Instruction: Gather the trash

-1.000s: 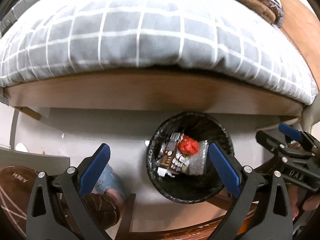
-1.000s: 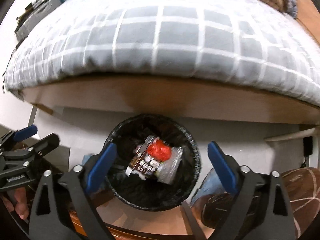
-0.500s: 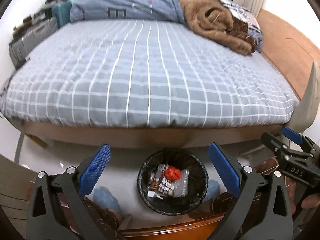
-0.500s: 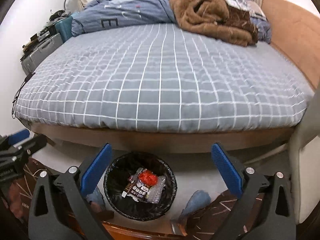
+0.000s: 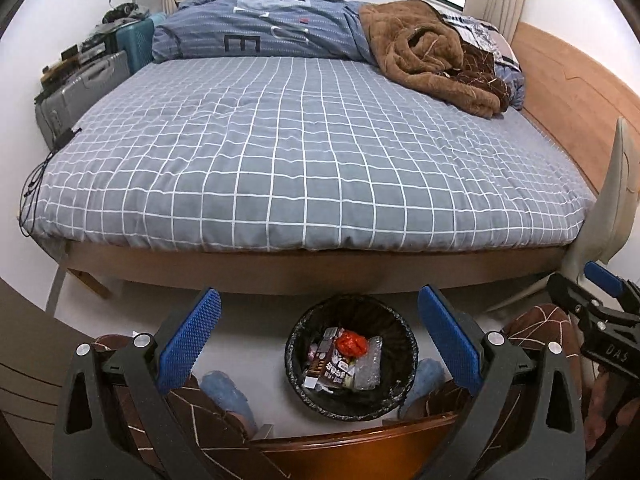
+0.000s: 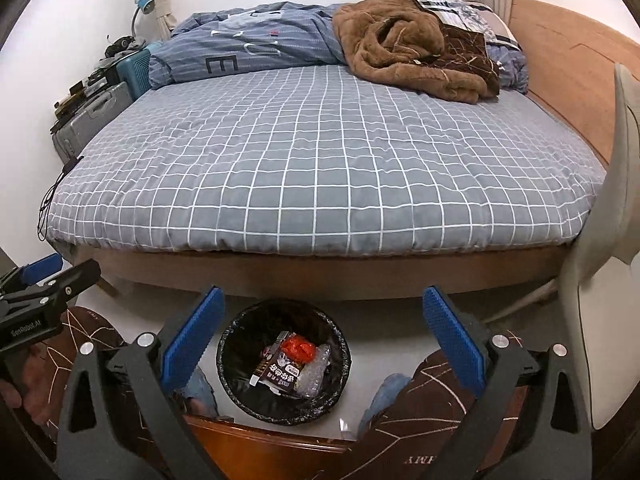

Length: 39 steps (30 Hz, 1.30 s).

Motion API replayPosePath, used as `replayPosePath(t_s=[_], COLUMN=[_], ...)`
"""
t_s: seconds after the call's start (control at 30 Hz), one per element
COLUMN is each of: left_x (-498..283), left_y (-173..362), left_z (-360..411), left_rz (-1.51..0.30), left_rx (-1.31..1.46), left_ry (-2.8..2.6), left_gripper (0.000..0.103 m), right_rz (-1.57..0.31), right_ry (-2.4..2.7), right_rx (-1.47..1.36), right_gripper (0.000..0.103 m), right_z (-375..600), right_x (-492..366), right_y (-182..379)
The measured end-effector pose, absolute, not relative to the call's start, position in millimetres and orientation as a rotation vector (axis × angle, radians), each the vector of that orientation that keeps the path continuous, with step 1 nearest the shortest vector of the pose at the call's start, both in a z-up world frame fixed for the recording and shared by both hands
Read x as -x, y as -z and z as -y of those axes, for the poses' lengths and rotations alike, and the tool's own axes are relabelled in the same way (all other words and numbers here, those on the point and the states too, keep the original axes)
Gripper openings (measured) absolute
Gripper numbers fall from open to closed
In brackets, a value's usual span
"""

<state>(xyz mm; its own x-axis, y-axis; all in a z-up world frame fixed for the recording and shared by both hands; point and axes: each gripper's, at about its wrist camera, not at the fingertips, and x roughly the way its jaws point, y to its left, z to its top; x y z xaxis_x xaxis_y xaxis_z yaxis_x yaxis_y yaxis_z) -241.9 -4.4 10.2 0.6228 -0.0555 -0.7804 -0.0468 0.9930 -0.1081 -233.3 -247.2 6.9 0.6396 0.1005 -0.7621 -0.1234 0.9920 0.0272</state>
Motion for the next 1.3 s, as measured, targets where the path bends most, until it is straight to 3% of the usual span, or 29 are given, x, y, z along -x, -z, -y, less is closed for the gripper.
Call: replayPosePath(t_s=[1.3], left_x=[239.2], left_y=[-6.3], left_z=[7.1], left_rz=[-0.918], left_rx=[0.093], left_ry=[-0.019], left_gripper=[0.097], right_rz=[-0.883], right_ry=[-0.125], right_rx=[0.02], right_gripper=[0.095], right_z=[239.5], right_x=[230.8], right_y=[-6.4])
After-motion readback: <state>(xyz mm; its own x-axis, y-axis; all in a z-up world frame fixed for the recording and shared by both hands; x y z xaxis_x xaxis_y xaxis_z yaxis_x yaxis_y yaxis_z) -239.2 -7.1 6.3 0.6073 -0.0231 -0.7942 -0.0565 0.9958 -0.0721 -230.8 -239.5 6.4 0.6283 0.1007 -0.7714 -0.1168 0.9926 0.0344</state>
